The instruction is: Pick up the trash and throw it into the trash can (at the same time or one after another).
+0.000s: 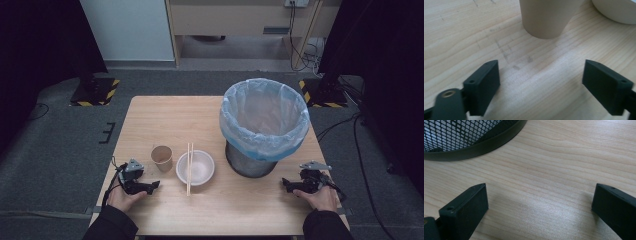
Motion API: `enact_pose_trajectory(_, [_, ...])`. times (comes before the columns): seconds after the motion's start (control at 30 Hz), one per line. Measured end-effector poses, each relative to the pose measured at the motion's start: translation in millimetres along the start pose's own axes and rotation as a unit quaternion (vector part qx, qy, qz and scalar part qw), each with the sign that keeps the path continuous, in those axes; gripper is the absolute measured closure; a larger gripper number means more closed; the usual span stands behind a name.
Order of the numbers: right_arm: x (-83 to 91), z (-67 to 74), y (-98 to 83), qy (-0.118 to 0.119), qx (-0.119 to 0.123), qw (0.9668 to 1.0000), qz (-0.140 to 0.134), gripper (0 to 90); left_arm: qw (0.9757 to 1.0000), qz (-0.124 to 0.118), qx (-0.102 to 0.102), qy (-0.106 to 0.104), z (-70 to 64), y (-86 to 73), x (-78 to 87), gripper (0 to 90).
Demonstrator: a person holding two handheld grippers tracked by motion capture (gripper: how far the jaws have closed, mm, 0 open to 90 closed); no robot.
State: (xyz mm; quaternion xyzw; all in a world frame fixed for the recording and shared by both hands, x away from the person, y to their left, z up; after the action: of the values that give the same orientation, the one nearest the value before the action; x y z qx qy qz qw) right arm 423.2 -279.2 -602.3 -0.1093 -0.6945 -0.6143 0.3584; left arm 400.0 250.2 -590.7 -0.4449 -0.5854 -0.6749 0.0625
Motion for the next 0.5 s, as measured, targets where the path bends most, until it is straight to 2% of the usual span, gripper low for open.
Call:
enact_pose_trajectory(0.13, [0.2, -0.4, -0.3, 0.002, 0.003, 1.0000, -0.003, 0.8, 0.9999, 0.001, 0.008, 0.013, 3.2, 0.5, 4.4, 17.1])
enact_pose_trajectory(0.23, [-0.3, -1.2, -0.1, 0.004, 0.006, 0.9999, -0.010, 0.8, 0.9994, -0.012, 0.022, 0.023, 5.8, 4.4, 10.8, 17.0])
enact_pose_trajectory(0.3, [-0.4, -1.4, 0.0, 0.005, 0.008, 0.9999, -0.010, 0.7, 0.9993, -0.017, 0.024, 0.026, 6.5, 5.7, 12.3, 17.0])
enact_pose_trajectory(0.37, [-0.5, -1.4, 0.1, 0.006, 0.009, 0.9999, -0.010, 0.8, 0.9985, -0.027, 0.033, 0.036, 9.6, 8.6, 16.8, 16.8])
enact_pose_trajectory(0.4, [-0.7, -1.5, 0.2, 0.008, 0.011, 0.9999, -0.010, 0.8, 0.9973, -0.039, 0.044, 0.043, 12.8, 11.5, 21.3, 15.7])
enact_pose_trajectory(0.43, [-0.7, -1.5, 0.2, 0.008, 0.011, 0.9999, -0.010, 0.8, 0.9973, -0.039, 0.044, 0.043, 12.8, 11.5, 21.3, 15.1])
enact_pose_trajectory(0.5, [-0.8, -1.2, 0.2, 0.009, 0.009, 0.9999, -0.009, 0.7, 0.9958, -0.050, 0.057, 0.051, 16.5, 13.8, 26.1, 13.9])
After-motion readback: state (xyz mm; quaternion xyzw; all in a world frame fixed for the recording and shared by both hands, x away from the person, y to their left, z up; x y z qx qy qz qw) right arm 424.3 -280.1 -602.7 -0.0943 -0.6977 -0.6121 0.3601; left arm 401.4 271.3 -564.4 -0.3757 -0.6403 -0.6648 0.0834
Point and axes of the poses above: each handheld gripper's, and its own axes: x roughly backward along the jaws, y roughly out of its top, z roughly to its left, the point moved 9 cm from there along -x, roughly forward along the jaws, and after that the axes turned 7 degrees about -z, right-handed, at the moved point
